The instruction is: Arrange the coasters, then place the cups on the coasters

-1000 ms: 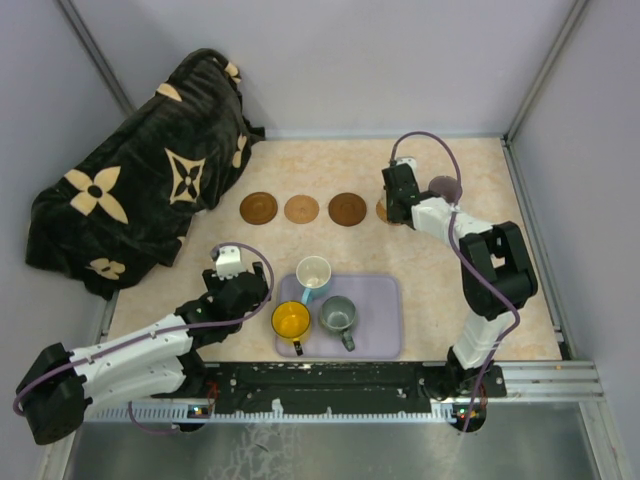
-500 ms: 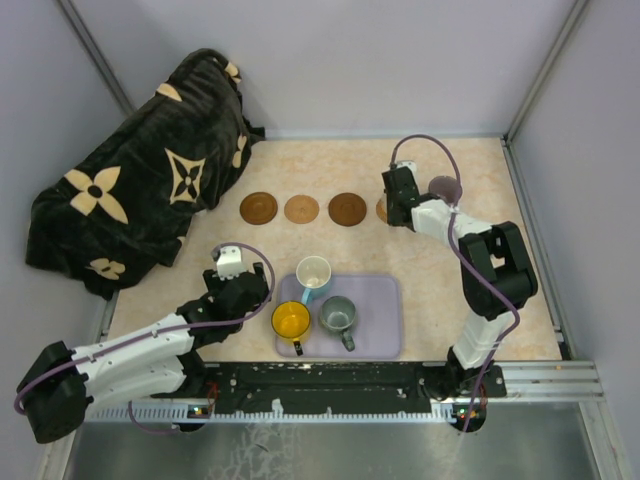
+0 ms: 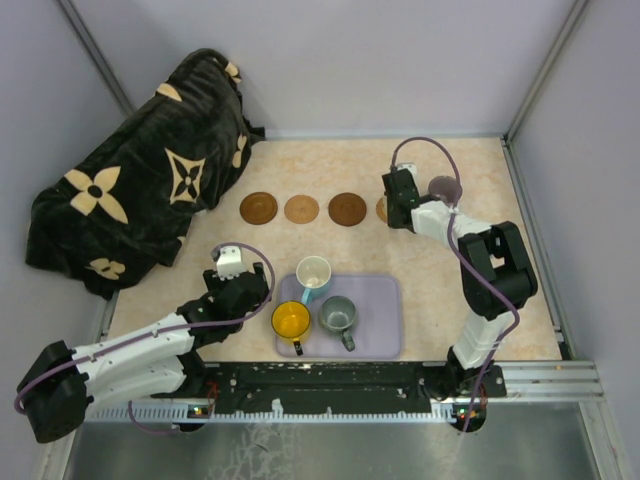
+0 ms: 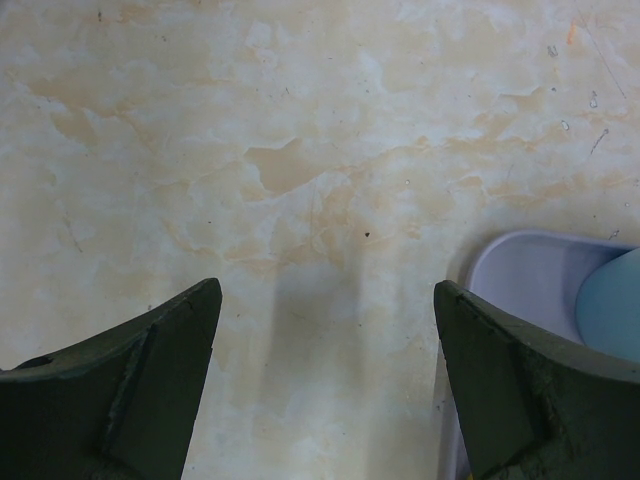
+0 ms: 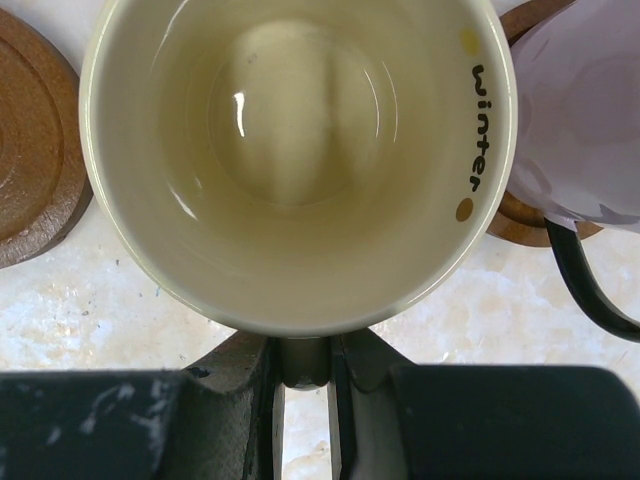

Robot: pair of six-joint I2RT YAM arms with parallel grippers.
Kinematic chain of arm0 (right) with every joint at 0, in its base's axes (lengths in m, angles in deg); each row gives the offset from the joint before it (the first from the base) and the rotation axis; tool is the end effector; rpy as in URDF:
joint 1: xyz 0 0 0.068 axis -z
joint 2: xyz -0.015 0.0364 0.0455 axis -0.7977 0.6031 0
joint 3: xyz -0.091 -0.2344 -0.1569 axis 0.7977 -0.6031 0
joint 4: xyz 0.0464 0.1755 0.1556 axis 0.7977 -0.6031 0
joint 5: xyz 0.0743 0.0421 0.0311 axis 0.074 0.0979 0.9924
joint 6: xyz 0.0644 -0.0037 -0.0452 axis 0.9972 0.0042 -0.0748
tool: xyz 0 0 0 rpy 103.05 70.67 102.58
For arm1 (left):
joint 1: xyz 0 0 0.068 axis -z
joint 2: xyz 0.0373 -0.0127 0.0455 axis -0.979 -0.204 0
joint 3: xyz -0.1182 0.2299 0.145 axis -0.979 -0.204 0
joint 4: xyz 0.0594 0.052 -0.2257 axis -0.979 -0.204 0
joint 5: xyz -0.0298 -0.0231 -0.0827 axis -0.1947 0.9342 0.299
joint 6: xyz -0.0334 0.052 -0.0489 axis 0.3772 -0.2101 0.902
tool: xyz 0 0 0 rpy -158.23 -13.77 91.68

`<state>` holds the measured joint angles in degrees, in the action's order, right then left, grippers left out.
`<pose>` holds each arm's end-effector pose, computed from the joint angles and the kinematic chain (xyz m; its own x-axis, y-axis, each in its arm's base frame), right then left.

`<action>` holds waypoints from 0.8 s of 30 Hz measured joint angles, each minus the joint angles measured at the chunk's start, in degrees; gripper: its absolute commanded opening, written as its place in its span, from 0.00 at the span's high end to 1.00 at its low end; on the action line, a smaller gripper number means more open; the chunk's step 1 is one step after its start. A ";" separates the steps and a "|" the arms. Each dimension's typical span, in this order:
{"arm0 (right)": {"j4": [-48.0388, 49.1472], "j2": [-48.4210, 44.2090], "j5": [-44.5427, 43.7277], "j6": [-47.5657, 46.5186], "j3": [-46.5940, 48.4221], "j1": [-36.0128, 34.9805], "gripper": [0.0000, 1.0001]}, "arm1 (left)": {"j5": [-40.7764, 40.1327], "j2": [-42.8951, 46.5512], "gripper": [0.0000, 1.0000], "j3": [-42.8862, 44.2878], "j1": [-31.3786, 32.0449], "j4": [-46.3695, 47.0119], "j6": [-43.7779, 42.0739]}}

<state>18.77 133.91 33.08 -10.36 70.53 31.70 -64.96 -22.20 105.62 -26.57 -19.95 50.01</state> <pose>0.3572 0.1147 0.2081 -0.7456 -0.0427 -0.6651 0.0333 0.9943 -0.1012 0.1318 -0.0884 0.1936 -0.4749 -0.1151 -0.8725 -0.1014 0.9920 -0.0757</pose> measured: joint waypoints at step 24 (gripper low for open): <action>0.76 1.07 -1.55 1.03 0.55 0.00 0.49 | 0.00 -0.39 0.07 0.00 0.00 -0.02 0.63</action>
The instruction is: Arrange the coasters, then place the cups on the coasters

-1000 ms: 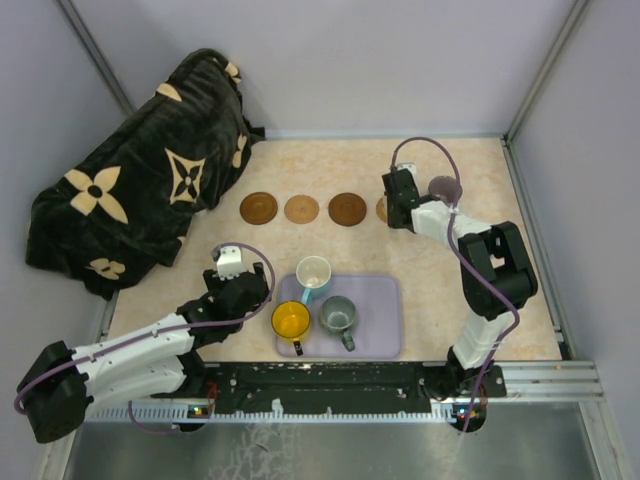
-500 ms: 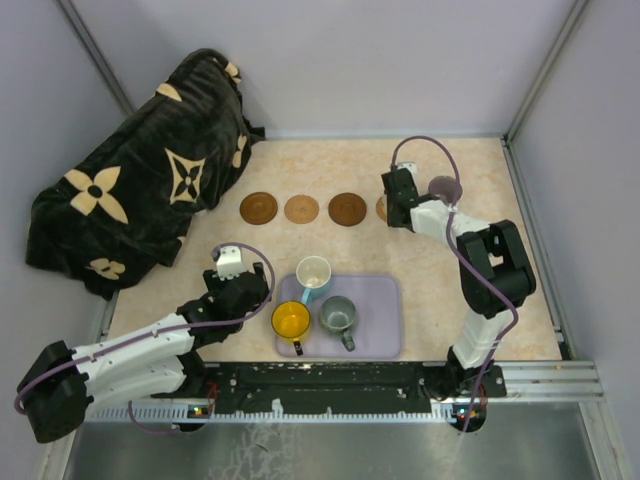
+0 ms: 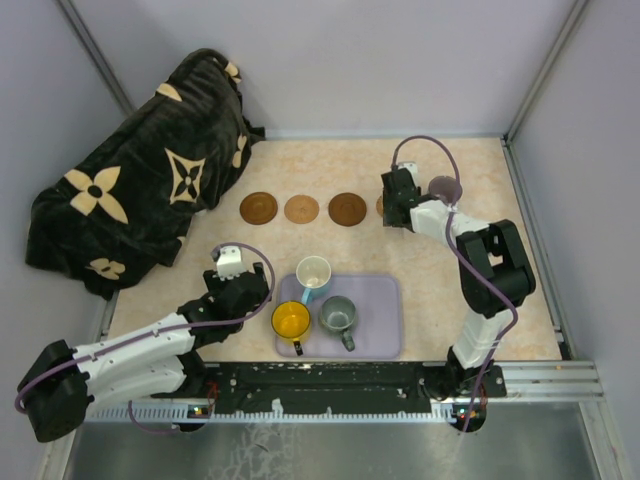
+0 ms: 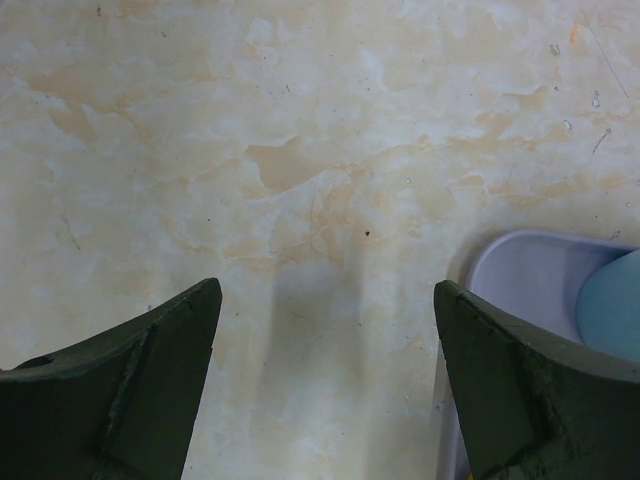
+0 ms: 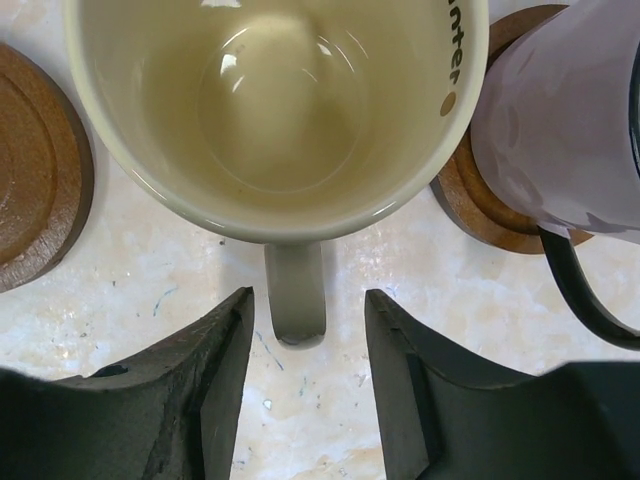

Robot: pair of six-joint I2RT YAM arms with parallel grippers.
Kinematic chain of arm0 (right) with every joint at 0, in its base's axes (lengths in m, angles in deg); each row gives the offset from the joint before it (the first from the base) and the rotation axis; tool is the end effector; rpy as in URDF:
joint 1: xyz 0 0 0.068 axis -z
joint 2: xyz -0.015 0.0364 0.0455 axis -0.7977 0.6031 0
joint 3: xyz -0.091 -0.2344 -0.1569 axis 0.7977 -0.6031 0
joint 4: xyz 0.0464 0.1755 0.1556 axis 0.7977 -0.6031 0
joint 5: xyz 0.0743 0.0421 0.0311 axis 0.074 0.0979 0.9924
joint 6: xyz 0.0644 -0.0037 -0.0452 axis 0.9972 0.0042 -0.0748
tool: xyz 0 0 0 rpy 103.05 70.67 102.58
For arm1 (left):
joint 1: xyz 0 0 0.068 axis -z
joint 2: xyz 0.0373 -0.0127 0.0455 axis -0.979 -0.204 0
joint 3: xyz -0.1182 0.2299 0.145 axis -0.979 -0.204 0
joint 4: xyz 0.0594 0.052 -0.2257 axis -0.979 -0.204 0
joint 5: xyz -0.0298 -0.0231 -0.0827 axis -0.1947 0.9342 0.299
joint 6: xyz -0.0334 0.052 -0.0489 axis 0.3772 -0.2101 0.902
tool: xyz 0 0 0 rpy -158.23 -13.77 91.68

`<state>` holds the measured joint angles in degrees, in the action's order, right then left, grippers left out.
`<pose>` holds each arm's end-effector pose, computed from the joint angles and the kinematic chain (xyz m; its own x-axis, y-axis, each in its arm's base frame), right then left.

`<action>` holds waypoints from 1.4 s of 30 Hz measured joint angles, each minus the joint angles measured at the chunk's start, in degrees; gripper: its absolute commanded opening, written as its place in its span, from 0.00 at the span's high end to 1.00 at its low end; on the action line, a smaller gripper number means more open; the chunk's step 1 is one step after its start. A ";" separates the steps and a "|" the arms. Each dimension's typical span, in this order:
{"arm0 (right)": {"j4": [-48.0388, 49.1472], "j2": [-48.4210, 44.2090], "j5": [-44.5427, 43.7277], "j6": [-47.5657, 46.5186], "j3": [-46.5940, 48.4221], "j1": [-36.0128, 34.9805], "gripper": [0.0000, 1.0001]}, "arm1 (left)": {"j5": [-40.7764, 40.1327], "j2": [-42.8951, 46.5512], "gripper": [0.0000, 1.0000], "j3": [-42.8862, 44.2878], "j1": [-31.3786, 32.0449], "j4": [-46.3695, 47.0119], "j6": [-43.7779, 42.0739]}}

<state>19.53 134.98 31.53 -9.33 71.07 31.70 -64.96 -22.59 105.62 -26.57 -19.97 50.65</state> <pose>0.3621 0.1147 0.2059 -0.7376 -0.0246 -0.6748 0.0645 0.9922 -0.1068 0.1321 -0.0888 0.1926 -0.4776 -0.1213 -0.8702 -0.1071 0.9911 -0.0794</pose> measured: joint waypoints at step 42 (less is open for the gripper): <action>-7.82 -43.36 1.07 8.07 -17.20 -6.12 0.51 | 22.82 -0.76 0.03 8.55 4.57 8.87 -17.86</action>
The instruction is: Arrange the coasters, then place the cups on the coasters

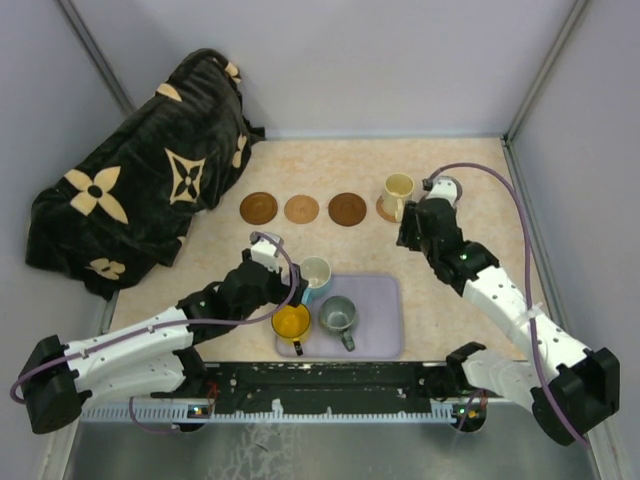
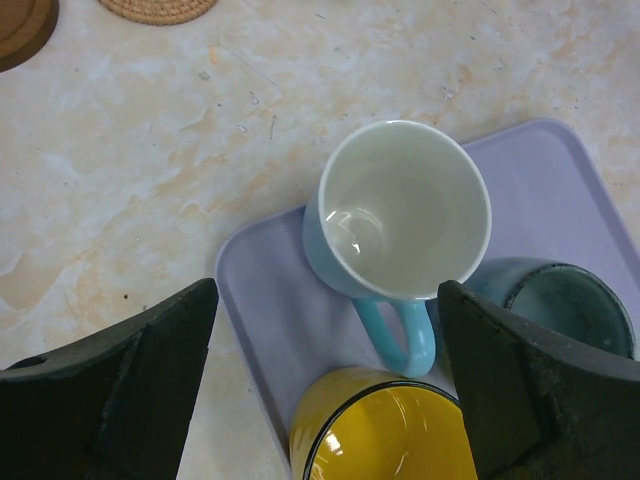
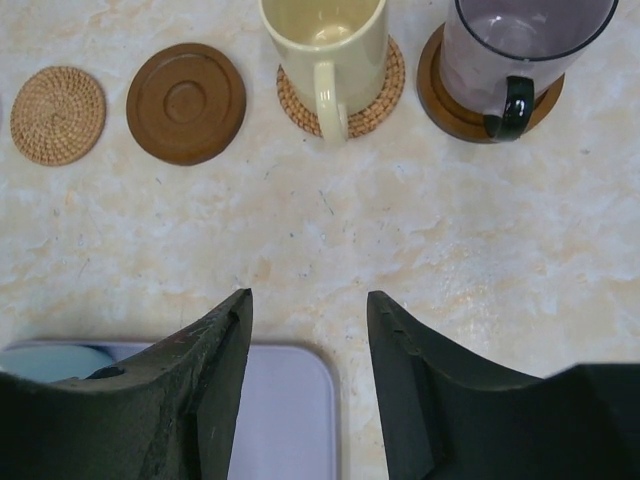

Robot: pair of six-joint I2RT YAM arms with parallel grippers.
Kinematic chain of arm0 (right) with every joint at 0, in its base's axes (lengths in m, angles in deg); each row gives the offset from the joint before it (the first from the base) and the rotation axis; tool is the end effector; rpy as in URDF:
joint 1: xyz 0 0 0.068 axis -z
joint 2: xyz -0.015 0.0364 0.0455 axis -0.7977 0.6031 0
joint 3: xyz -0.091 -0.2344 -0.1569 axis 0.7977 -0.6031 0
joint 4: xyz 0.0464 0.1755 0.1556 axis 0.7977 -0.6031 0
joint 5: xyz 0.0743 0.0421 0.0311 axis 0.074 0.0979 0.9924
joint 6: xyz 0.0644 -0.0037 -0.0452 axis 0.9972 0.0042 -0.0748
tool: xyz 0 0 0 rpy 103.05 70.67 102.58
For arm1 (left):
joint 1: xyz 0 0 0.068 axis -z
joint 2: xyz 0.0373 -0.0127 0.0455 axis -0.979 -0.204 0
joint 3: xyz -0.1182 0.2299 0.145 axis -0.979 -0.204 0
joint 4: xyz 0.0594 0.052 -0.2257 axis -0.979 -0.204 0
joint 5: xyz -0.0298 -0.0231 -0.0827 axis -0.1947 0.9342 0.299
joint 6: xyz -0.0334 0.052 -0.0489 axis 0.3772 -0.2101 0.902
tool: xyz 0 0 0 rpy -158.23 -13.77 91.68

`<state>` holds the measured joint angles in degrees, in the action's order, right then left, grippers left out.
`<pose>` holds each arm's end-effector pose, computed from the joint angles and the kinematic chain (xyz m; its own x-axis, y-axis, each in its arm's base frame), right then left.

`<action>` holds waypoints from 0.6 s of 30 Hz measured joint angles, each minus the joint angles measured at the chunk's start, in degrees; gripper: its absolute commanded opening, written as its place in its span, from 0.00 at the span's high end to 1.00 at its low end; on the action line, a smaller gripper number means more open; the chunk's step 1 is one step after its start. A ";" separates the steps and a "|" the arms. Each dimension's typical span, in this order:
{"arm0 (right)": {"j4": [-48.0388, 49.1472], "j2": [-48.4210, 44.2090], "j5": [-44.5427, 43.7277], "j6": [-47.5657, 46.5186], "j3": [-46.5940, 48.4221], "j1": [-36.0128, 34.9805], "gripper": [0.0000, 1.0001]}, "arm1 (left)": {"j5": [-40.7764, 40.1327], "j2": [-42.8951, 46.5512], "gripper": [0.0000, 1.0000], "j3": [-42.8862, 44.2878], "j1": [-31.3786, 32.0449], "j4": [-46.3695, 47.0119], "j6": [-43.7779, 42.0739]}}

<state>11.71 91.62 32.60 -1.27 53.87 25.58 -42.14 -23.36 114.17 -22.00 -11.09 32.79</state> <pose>0.2000 0.0776 0.3048 -0.5163 0.1502 -0.8432 0.0265 0.9868 0.1596 0.1308 -0.1479 0.2466 -0.4567 0.0518 -0.8881 0.4300 0.8868 -0.1693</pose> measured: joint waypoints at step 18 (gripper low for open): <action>-7.76 -1.73 -2.71 8.70 -2.05 -29.20 0.47 | 1.25 2.19 0.03 -0.02 3.54 -2.93 3.28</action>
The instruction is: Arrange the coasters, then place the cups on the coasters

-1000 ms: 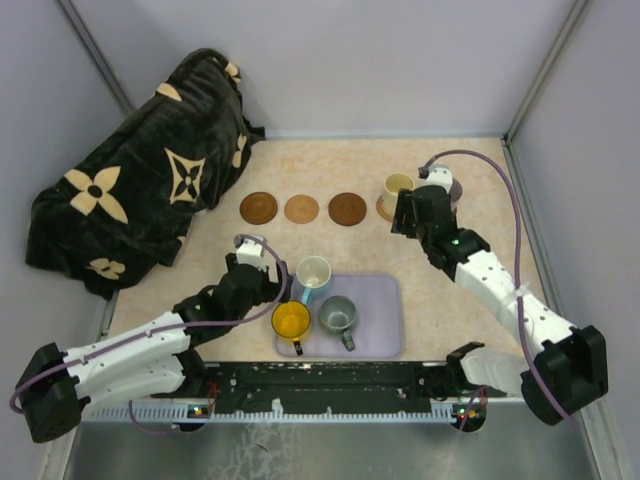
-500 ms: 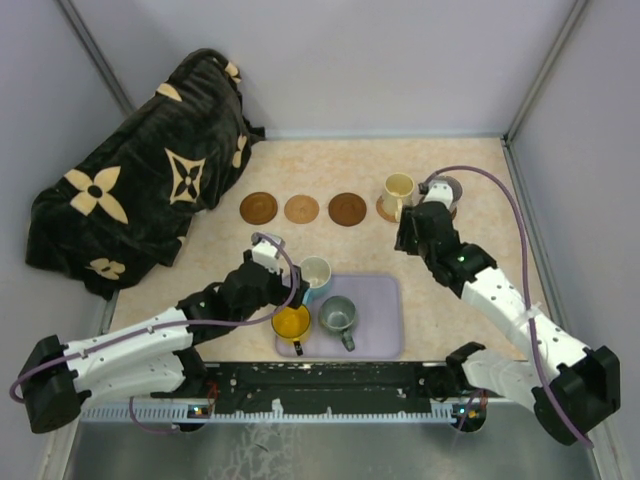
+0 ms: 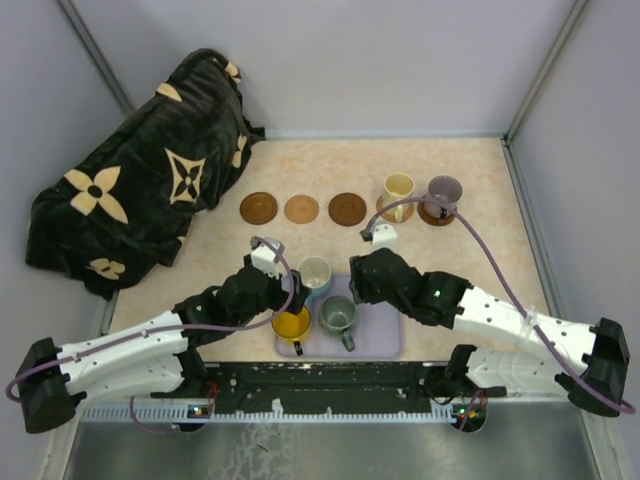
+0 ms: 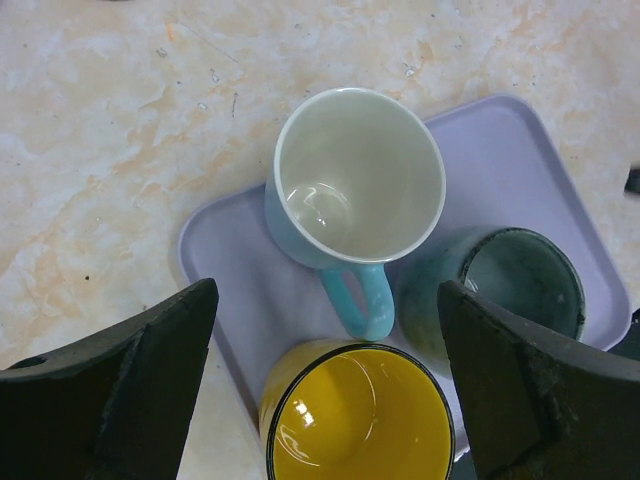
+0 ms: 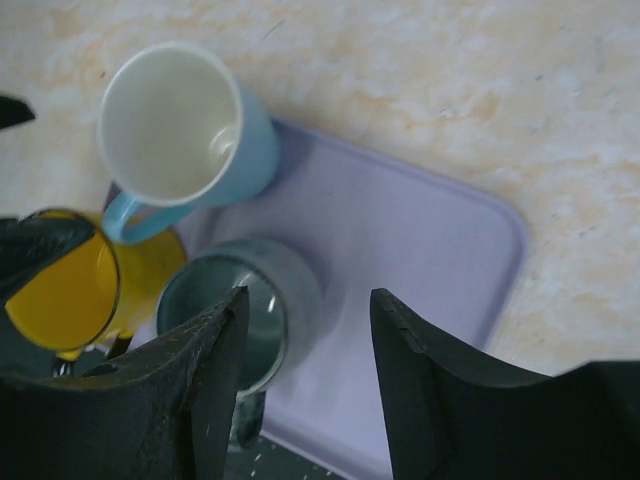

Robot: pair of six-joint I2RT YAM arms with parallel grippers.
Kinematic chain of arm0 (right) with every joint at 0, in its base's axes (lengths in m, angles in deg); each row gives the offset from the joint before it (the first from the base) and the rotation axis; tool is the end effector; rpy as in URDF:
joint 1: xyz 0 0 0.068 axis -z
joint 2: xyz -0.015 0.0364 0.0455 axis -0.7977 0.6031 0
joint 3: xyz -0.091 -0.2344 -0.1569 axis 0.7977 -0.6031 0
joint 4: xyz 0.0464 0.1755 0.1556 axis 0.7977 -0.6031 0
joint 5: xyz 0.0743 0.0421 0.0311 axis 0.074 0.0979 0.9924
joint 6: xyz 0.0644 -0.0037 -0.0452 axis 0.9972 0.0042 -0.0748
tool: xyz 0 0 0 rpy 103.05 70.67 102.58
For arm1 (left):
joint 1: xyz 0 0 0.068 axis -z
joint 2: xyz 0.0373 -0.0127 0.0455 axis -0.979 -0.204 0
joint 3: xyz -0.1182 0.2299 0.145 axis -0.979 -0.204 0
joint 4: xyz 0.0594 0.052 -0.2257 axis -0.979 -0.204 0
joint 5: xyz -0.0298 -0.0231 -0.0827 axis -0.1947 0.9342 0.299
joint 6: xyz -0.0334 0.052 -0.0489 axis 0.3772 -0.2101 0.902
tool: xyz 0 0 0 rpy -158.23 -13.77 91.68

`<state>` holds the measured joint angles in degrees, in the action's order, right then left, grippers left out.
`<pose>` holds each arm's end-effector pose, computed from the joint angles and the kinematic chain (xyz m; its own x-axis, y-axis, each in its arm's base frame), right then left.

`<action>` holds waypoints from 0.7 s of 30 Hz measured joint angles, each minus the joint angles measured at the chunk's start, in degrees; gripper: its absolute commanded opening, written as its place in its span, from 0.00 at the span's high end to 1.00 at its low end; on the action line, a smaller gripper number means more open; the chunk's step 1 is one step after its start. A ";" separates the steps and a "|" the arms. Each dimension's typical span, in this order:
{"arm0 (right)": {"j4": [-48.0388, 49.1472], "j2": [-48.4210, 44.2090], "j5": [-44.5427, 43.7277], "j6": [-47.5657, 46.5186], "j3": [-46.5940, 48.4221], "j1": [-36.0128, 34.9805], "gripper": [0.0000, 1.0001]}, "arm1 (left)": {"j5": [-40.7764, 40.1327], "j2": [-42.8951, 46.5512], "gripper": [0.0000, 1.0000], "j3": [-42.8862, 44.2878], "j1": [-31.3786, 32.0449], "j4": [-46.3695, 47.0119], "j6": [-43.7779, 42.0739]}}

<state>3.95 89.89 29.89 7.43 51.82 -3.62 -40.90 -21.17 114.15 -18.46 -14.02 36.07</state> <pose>0.1283 0.1471 0.2842 -0.6310 -0.0698 -0.7726 -0.3269 0.9271 0.1833 0.1162 -0.1495 0.2466 -0.4923 0.0455 -0.8692 0.4702 0.8543 -0.2216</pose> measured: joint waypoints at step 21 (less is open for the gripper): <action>-12.24 10.86 -3.15 21.29 1.16 -26.93 0.45 | -3.56 7.76 0.03 -2.29 0.35 -4.87 5.18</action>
<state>-8.29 100.75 26.75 28.72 52.98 -30.55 -44.46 -13.41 111.85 -18.11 -18.90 41.25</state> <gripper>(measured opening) 0.558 0.969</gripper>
